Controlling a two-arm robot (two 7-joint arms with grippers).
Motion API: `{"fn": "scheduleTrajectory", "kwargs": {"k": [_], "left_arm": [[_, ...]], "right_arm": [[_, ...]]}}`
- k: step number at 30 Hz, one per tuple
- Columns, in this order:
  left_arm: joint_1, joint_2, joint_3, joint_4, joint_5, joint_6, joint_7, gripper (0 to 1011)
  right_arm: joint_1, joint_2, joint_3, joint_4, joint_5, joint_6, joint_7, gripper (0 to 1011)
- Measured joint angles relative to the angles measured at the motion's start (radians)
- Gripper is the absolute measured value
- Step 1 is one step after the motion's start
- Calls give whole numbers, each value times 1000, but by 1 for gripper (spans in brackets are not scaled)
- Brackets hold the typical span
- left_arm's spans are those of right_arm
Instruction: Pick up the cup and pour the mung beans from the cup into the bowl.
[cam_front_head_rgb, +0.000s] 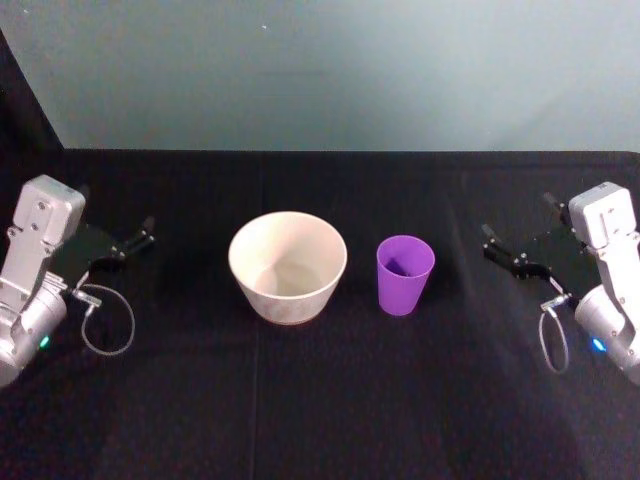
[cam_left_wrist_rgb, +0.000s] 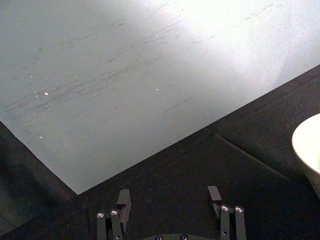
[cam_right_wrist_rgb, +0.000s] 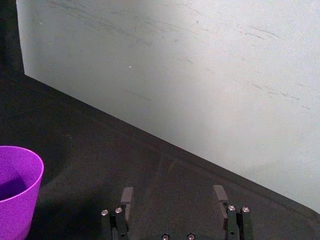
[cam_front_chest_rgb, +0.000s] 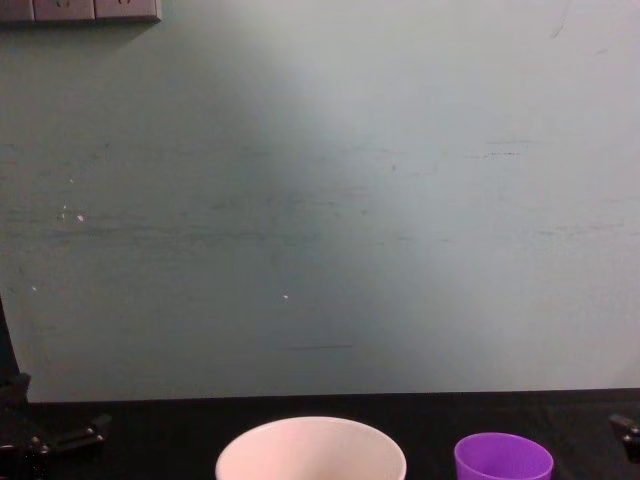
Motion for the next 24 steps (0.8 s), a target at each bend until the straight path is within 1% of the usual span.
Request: {"fn": "scheduleTrajectory", "kwargs": {"k": [24], "left_arm": [[0,0,0,0,0,0,0,1000]], "right_arm": [[0,0,0,0,0,0,0,1002]]}}
